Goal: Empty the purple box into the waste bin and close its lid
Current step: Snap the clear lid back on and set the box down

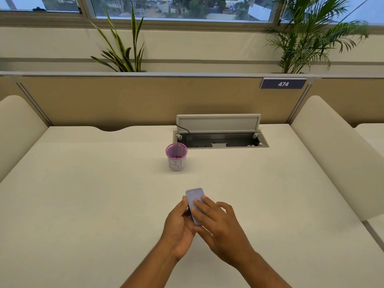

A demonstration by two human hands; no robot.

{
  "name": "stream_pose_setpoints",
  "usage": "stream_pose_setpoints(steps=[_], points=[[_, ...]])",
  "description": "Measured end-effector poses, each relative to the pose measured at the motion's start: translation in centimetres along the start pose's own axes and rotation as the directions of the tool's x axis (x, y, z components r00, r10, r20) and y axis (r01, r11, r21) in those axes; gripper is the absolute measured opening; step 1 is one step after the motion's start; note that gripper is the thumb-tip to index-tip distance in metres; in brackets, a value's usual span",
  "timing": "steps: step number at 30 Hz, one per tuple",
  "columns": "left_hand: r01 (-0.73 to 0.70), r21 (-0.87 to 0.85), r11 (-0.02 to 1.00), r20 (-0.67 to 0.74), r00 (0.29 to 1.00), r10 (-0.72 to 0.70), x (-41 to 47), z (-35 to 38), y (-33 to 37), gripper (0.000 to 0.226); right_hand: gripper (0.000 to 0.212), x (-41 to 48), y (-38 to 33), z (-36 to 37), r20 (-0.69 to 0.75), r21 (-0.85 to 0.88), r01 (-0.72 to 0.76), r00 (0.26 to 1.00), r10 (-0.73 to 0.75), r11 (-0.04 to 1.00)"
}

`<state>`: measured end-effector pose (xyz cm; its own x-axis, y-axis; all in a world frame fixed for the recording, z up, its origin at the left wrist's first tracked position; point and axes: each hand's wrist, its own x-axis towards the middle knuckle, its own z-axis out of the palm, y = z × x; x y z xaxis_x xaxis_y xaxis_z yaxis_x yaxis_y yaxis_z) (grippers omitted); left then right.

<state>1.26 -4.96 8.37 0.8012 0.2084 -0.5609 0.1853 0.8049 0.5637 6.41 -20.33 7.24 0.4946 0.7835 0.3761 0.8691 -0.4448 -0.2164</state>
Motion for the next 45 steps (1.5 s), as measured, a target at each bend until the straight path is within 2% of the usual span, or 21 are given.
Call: stream_pose_setpoints(steps=[4,9,14,21,29,35,40,45], points=[[0.017,-0.007,1.000,0.027,1.000,-0.017,-0.1,0.4,0.4,0.056,0.047,0.0,0.1,0.2,-0.050,-0.043,0.042,0.998,-0.044,0.998],[-0.009,-0.018,1.000,0.025,1.000,0.010,-0.2,0.7,0.3,0.041,0.059,-0.3,0.1,0.9,-0.119,-0.117,0.080,0.988,-0.094,0.990],[0.007,-0.061,0.998,0.040,0.999,-0.005,-0.1,0.9,0.3,0.043,0.059,-0.3,-0.2,1.0,-0.152,-0.142,0.082,0.983,-0.104,0.986],[0.016,-0.158,0.987,0.022,1.000,-0.013,0.3,1.3,0.5,0.044,0.027,-0.7,0.0,0.9,-0.306,-0.113,0.055,0.948,-0.088,0.992],[0.030,-0.203,0.979,0.019,0.999,-0.026,0.8,1.4,0.3,0.043,0.020,-0.7,0.3,0.8,-0.399,-0.138,0.055,0.911,-0.106,0.989],[0.011,-0.182,0.983,-0.013,1.000,-0.014,0.8,1.0,0.4,0.043,0.025,0.0,-0.2,0.4,-0.325,-0.104,0.041,0.943,-0.073,0.994],[-0.017,-0.103,0.995,0.011,1.000,0.018,-0.1,1.5,0.6,0.041,0.062,1.3,-0.8,-0.6,-0.107,-0.104,-0.038,0.994,0.027,0.994],[-0.038,-0.032,0.999,0.017,0.999,0.039,-0.5,1.9,0.9,0.042,0.076,2.5,-1.5,-1.3,0.006,-0.170,-0.125,0.992,0.127,0.978]])
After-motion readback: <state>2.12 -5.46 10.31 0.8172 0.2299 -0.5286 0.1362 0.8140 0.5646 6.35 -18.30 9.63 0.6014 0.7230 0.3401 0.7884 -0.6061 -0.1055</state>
